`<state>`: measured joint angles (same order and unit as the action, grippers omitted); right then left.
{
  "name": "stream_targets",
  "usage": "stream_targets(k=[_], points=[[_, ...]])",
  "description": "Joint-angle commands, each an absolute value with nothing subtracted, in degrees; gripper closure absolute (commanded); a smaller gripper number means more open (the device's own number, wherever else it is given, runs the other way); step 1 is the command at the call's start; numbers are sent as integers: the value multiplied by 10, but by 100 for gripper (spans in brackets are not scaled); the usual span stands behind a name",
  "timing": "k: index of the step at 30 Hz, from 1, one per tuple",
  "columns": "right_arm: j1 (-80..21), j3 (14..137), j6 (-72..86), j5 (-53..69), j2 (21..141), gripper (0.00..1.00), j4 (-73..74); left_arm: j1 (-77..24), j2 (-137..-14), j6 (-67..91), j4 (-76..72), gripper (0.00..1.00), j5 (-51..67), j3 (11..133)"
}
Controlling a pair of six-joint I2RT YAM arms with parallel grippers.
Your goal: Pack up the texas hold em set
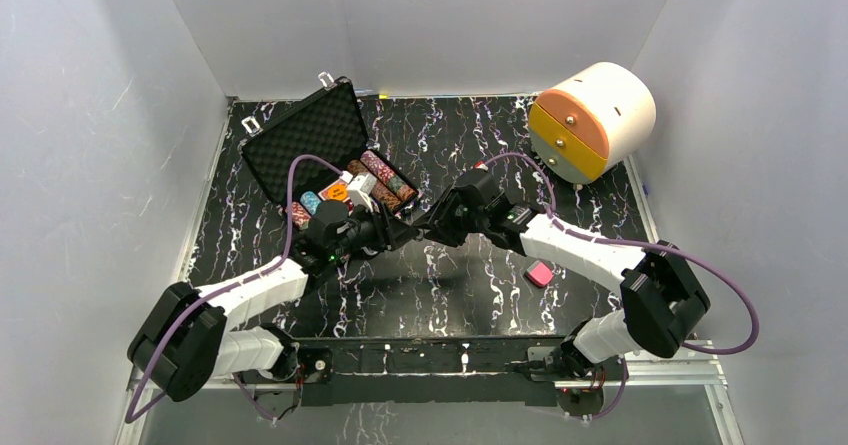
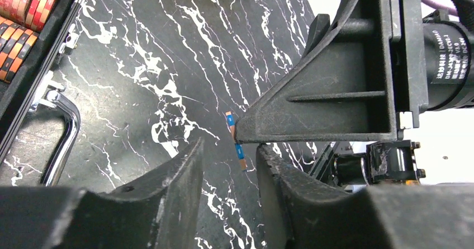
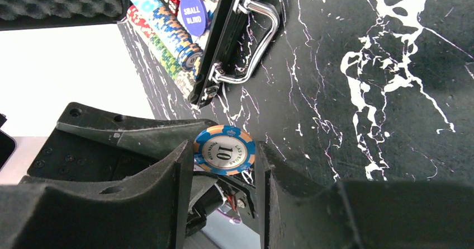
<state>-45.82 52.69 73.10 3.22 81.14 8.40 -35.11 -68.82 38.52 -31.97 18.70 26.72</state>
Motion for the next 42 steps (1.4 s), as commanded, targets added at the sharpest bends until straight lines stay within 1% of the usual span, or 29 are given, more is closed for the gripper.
stream_targets(k=[1,4,9,12,14,16,18,20,21,23,25,28,30,31,34,42], points=[[-456,526,737,47,799,54,53,-355,-677,378,-371,65,162,278],[-456,526,737,51,802,54,51,-355,-681,379,-372,73,168,278],[-456,528,735,59,812,54,47,-355,-694,386,-373,93,194,280],[-455,531,723,57,816,51,48,-355,-691,379,-369,99,191,278],[-445,540,707,58,817,44,62,-355,-686,367,-343,100,178,283],[-429,554,684,57,813,35,70,-355,-680,333,-285,100,165,307],[-415,572,660,48,805,26,83,-355,-676,275,-211,100,152,336],[-406,587,631,32,793,20,97,-355,-670,192,-122,100,131,374],[-403,591,618,27,786,19,104,-355,-667,148,-77,100,115,394],[-396,591,596,9,770,17,113,-355,-659,63,2,100,78,426],[-390,576,588,1,754,17,114,-355,-653,-27,74,100,16,452],[-387,548,592,0,734,17,107,-354,-653,-100,160,100,-99,483],[-386,531,601,2,727,18,100,-354,-665,-134,218,100,-136,505],[-386,524,605,5,726,18,97,-353,-671,-144,251,100,-146,516],[-386,516,607,20,730,18,93,-353,-684,-159,289,100,-172,529],[-387,532,597,35,748,19,99,-342,-727,-164,299,100,-153,530]])
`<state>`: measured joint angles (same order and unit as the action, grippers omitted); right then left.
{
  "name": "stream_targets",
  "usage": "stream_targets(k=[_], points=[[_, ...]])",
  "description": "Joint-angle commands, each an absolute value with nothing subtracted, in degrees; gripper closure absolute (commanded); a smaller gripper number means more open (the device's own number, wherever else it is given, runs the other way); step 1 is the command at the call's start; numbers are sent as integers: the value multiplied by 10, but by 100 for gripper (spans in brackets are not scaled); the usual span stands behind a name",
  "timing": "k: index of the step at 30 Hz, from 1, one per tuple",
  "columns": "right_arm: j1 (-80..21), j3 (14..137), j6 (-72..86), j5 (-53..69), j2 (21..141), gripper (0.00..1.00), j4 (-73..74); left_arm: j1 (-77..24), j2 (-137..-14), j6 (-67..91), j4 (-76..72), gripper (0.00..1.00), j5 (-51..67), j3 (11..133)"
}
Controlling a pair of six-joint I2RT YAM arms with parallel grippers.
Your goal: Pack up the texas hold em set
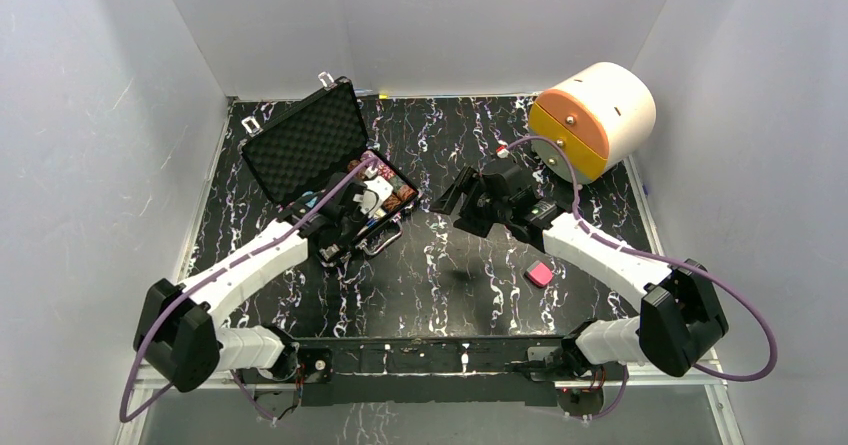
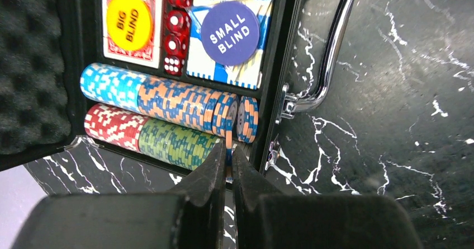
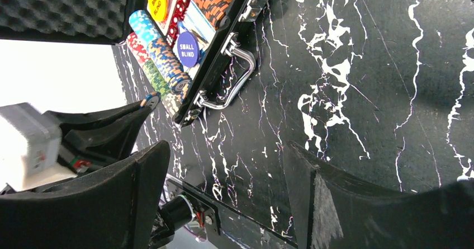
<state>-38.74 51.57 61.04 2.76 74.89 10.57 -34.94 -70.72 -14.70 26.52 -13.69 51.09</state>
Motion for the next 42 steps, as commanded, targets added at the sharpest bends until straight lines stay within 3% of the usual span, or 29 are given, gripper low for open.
stream_targets(k=[1,21,28,30,36,42], points=[[-387,532,596,35,747,19,101,-339,-732,-161,296,100,-150,530],[-385,523,598,31,741,19,105,-299,-778,-163,239,99,-62,506],[-385,529,596,38,750,19,105,-294,-781,-159,244,77,-84,511],[-385,529,596,40,751,19,104,-293,-780,-160,246,76,-86,513],[-385,529,596,42,756,19,101,-290,-770,-163,243,95,-83,507],[-385,529,595,46,759,19,100,-288,-777,-153,251,97,-47,509]])
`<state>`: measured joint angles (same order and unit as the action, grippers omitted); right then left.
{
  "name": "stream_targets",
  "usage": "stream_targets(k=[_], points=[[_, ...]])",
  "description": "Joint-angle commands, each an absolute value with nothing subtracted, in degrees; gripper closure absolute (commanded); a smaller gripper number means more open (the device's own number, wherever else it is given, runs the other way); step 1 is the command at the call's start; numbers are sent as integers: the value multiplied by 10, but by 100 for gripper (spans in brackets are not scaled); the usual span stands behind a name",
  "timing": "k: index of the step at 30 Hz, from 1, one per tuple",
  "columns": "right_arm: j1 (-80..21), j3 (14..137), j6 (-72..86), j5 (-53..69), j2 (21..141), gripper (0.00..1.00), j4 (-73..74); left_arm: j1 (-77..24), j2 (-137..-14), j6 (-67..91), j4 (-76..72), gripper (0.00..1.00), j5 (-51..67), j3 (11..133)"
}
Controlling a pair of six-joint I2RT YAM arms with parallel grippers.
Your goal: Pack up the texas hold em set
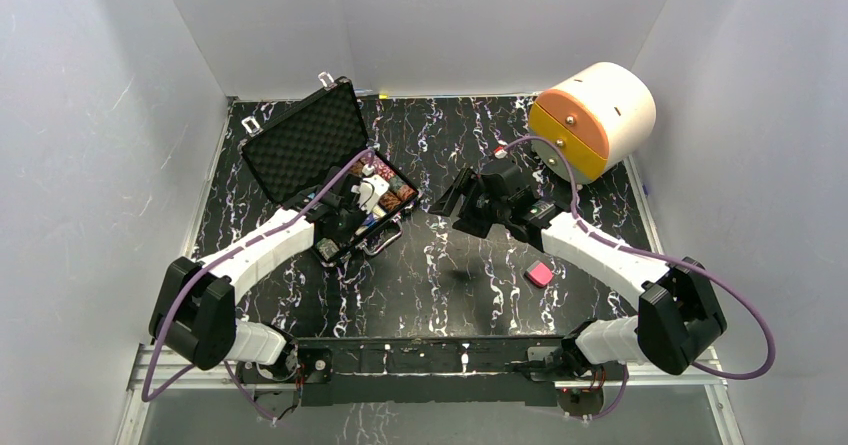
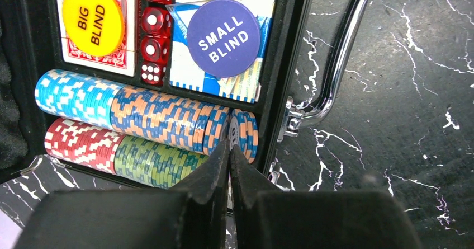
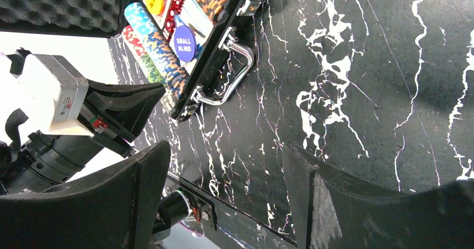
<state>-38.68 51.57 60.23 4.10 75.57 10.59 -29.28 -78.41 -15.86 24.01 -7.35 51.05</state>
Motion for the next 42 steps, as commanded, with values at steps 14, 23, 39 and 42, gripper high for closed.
stream_targets(k=[14,23,39,42], points=[[-385,528,595,46,763,19,102,-284,-813,-146,266,100,-42,516],[-385,525,596,44,759,20,105,-280,-819,-144,260,100,-82,512],[-384,528,594,38,756,20,109,-269,-787,-129,270,77,-55,542],[-384,528,592,32,752,20,114,-267,-756,-125,271,71,-48,558]])
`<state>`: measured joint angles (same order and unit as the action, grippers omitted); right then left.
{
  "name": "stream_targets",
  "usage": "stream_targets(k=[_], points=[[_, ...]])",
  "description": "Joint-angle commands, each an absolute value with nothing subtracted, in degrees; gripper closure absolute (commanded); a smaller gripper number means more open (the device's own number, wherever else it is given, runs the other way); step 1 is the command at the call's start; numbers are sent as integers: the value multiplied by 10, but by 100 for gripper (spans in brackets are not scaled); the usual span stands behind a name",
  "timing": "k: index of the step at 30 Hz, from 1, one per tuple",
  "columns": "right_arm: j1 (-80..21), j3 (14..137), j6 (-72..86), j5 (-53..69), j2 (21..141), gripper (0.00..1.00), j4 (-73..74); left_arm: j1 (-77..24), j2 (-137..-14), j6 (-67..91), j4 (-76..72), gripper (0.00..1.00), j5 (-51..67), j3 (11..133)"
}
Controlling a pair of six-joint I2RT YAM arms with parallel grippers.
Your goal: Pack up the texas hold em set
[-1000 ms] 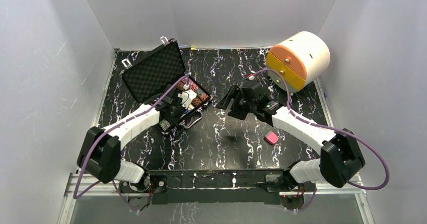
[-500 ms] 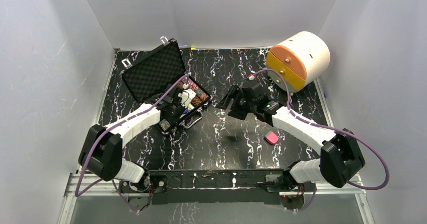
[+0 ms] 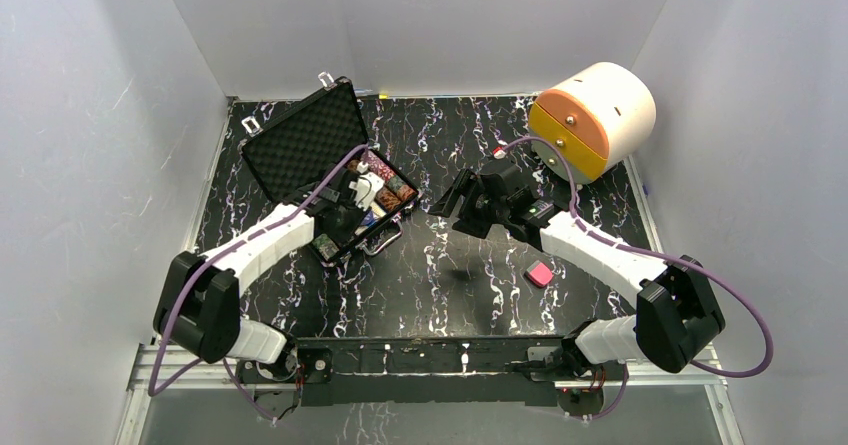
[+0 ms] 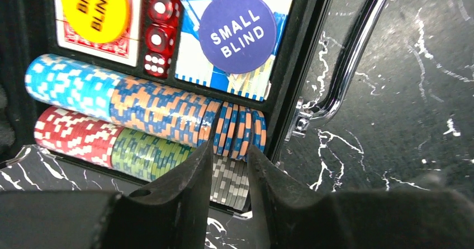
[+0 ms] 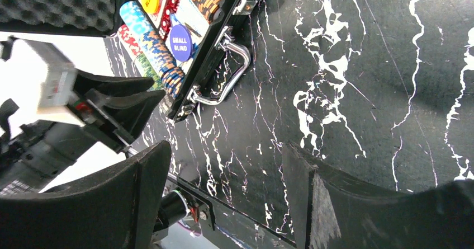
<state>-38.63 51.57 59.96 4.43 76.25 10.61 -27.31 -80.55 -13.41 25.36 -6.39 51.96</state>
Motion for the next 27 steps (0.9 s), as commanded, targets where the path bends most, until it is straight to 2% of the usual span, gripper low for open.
stream_targets(k=[1,5,7,9,13,20,22,24,27], points=[[-384,527,590,28,751,20,116,-266,-746,-125,271,69,-44,563],[-381,531,578,9,743,20,133,-263,-719,-112,262,58,-39,574],[-378,538,563,-7,738,19,150,-263,-705,-95,249,48,-52,580],[-371,548,530,-33,731,19,175,-262,-700,-55,242,34,-99,593],[-348,579,456,-91,721,18,251,-256,-717,20,270,21,-195,650],[-271,624,362,-149,688,17,387,-242,-727,36,271,4,-225,749],[-260,630,346,-158,663,16,419,-236,-733,22,264,2,-223,784],[-255,636,350,-172,634,11,452,-230,-750,2,266,2,-224,838],[-253,635,352,-158,594,10,482,-219,-779,-25,280,2,-213,905]])
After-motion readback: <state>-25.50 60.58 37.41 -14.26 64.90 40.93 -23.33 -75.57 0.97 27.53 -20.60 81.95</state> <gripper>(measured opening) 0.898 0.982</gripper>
